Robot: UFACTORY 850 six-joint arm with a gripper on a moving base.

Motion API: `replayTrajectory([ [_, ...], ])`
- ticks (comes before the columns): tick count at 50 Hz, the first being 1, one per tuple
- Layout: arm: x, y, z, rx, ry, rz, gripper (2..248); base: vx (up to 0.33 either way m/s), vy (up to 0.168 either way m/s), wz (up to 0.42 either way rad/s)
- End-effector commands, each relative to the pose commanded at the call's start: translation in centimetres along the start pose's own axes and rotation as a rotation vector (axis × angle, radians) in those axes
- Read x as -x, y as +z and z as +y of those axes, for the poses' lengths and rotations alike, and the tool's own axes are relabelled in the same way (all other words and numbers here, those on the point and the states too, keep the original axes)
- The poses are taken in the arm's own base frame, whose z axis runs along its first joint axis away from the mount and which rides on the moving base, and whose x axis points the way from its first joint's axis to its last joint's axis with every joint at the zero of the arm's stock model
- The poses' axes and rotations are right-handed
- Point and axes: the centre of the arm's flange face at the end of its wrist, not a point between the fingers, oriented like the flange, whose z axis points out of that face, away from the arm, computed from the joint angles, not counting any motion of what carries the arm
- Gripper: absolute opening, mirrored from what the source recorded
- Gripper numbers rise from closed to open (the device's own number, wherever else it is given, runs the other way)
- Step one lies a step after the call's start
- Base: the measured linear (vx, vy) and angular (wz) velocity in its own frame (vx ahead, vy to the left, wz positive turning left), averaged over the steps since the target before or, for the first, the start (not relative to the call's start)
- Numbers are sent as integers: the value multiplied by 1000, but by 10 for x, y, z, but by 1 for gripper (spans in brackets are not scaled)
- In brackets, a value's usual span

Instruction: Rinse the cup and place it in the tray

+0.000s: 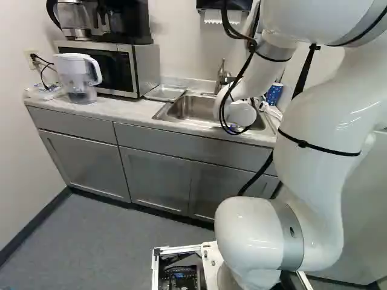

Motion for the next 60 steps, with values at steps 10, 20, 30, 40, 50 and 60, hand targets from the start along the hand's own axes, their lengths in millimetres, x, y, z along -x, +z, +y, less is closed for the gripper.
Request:
replayTrajectory([
  [10,0,0,0,0,0,0,126,0,0,0],
  [20,0,0,0,0,0,0,126,0,0,0],
  [30,0,0,0,0,0,0,126,0,0,0],
  [40,0,0,0,0,0,0,126,0,0,0],
  [50,0,0,0,0,0,0,126,0,0,0],
  [60,0,0,0,0,0,0,126,0,0,0],
])
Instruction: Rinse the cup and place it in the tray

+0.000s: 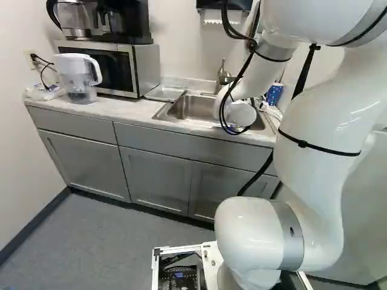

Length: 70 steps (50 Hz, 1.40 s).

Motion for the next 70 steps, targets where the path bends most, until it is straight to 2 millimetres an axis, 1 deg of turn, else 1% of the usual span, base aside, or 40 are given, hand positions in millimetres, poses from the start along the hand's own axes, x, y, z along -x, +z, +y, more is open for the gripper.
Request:
replayTrajectory([
  [70,0,0,0,0,0,0,126,0,0,0],
])
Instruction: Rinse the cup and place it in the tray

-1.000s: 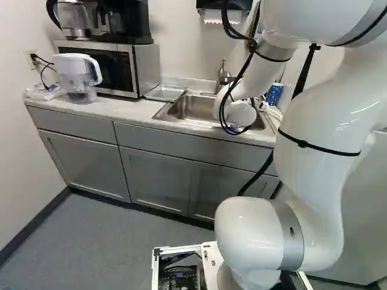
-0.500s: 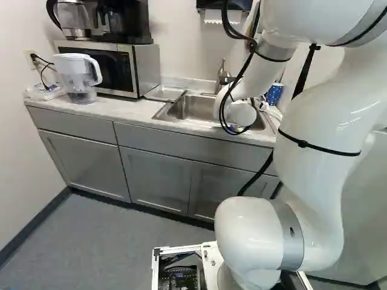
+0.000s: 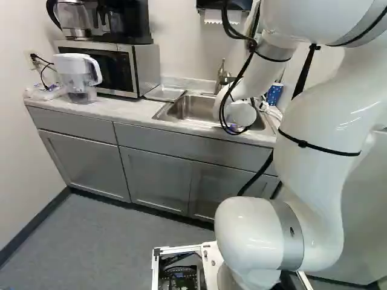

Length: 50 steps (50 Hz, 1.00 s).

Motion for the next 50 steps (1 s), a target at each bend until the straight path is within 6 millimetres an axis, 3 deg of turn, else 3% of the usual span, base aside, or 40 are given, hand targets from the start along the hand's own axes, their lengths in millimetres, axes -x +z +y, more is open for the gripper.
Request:
replayTrajectory([
  [20,0,-1,-3,-7,-1,0,126,0,0,0],
  [50,1,-6,-45,-91,-16,-1,126,0,0,0],
])
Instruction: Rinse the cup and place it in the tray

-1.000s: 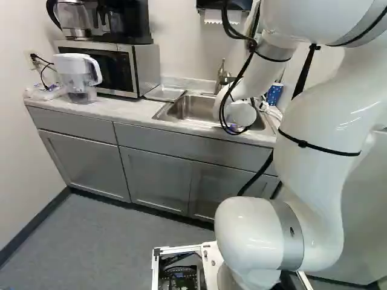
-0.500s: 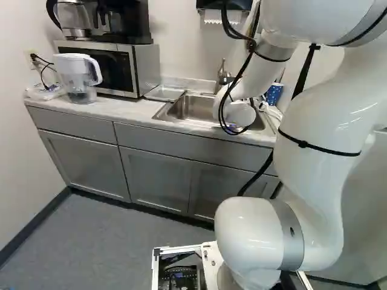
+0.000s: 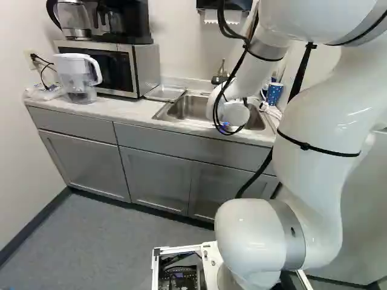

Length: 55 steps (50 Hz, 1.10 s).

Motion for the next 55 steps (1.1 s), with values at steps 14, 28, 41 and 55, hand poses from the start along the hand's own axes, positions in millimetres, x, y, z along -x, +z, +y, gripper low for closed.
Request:
replayTrajectory([
  [14,-7,-5,-20,-42,-7,16,126,0,0,0],
  [28,-21,-10,-41,-84,-13,46,126,0,0,0],
  [41,-33,-15,-59,-123,-17,66,126,0,0,0],
  [55,-45,-20,-78,-161,-23,66,126,0,0,0],
])
